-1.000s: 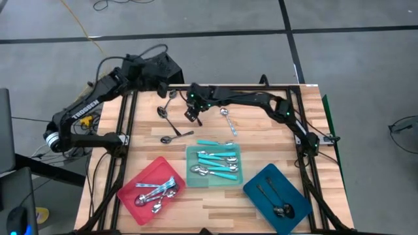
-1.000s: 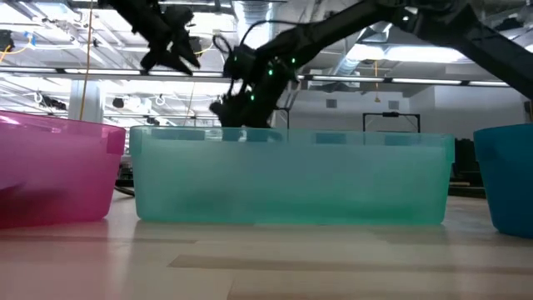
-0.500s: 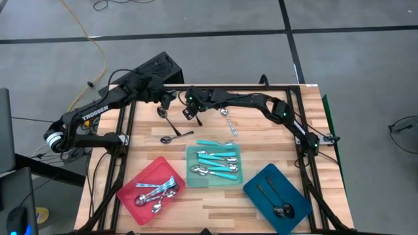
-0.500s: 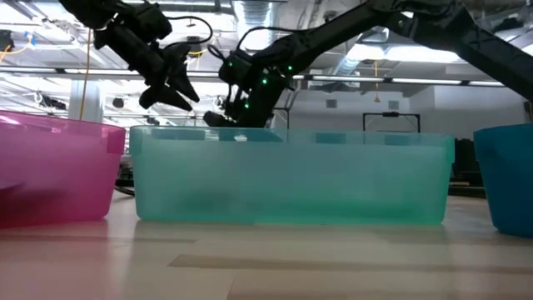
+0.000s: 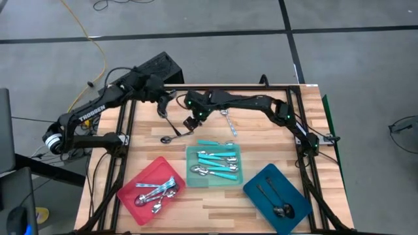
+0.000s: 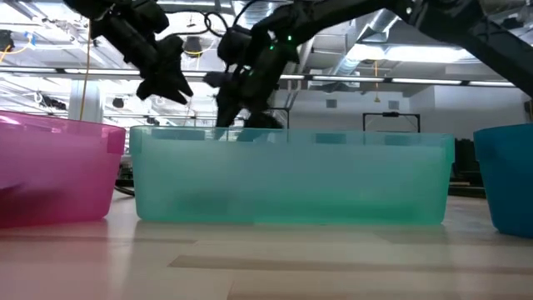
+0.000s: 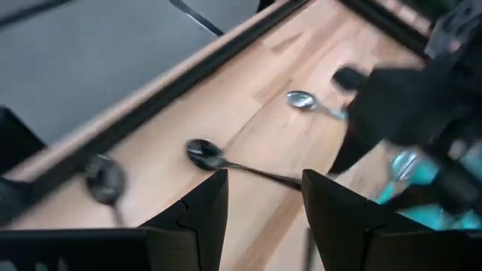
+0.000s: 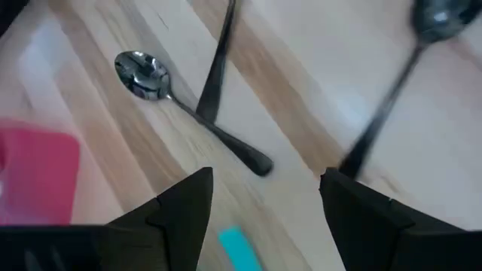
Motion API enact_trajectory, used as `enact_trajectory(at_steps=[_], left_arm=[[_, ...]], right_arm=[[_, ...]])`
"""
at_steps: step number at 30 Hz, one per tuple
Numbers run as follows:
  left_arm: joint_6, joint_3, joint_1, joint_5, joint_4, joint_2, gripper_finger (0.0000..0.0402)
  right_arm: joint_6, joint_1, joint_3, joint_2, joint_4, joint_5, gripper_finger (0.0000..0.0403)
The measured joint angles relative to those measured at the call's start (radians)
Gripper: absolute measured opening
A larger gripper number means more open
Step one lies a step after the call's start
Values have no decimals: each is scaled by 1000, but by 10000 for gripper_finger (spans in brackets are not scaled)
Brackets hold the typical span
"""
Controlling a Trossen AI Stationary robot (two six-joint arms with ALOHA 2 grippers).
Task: Sort silverware by color (type)
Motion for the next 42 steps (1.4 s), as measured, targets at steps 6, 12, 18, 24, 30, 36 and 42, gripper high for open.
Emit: enact_trajectory(at_steps=[6,12,18,24,30,36,42], left_arm=[[103,36,22,-7,-104,61,153],[129,37,51,-13,-134,189,153],[143,37,73,-24,-87,322,153],[123,37,58,27,67,420,153],[29,38,25,55,207,489,153],[-19,155,-57,-83,227,630,153],[-31,319,-76,-183,143,758,153]], right_arm=[[-73,-39,224,-13,-299,11,265],[-101,-72,192,-150,-372,18,265],[-131,-106,193,-285,-451,147,265],[-206,-131,192,-344,-511,202,265],[-251,-160,192,-354,-582,202,265],[-275,-162,192,-354,-616,200,265],[-282,-152,192,-356,-644,197,265]])
